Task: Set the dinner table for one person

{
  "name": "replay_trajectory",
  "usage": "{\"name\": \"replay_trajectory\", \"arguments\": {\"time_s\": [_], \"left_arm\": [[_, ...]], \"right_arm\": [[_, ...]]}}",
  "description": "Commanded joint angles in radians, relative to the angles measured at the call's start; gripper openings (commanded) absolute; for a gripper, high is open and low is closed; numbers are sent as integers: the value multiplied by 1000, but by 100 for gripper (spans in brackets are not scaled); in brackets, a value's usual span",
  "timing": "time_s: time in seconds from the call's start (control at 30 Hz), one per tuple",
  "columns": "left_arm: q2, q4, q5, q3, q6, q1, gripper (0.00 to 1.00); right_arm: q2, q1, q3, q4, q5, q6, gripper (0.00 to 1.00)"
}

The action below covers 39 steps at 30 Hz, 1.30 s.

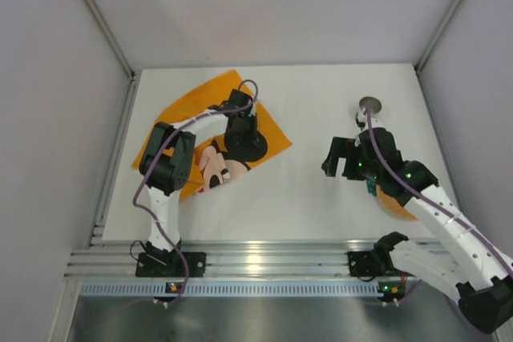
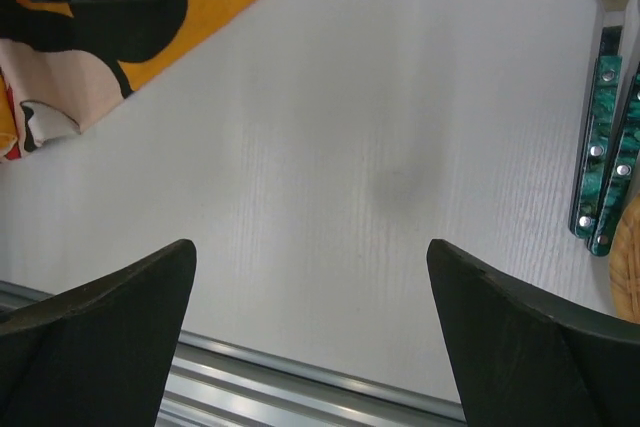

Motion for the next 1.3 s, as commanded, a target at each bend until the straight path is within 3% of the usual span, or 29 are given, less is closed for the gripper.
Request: {"name": "replay_trajectory", "arguments": {"time_s": [0.0, 0.07, 0.17, 0.3, 0.4, 0.6, 0.83, 0.9, 0.93, 0.97, 1.03, 1.27], "left_arm": [[-43, -58, 45, -103, -89, -154, 0], [-82, -59, 27, -106, -126, -251, 0], [-135, -79, 8, -66, -184, -306, 0], [-237, -144, -65, -6, -215, -311, 53], [-318, -228, -163, 38, -203, -310, 67], [-493, -403, -344, -11, -195, -251, 69], [-729, -374, -321, -320, -149, 98, 67], [-737, -362, -323, -356, -100, 146, 65], [-731, -353, -323, -380, -85, 183, 64], [-720, -349, -323, -387, -63, 200, 64], [-697, -324, -324, -409, -49, 250, 62], [-536, -222, -335, -433, -37, 388, 53]], "right_arm": [[-82, 7, -39, -35, -17, 24, 100], [-119, 7, -62, -43, -29, 29, 100], [-142, 6, -73, -44, -50, 31, 100], [-117, 6, -64, -43, -76, 18, 100], [-59, 6, -49, -38, -78, 5, 100], [93, 4, -32, 29, -202, -11, 100], [345, 2, 28, 146, -360, -23, 97], [401, 2, 57, 187, -409, -23, 86], [460, 1, 68, 201, -428, -23, 57], [494, 2, 82, 213, -455, -28, 42], [595, 2, 126, 213, -475, -28, 0], [780, 1, 208, 233, -554, -45, 0]]}}
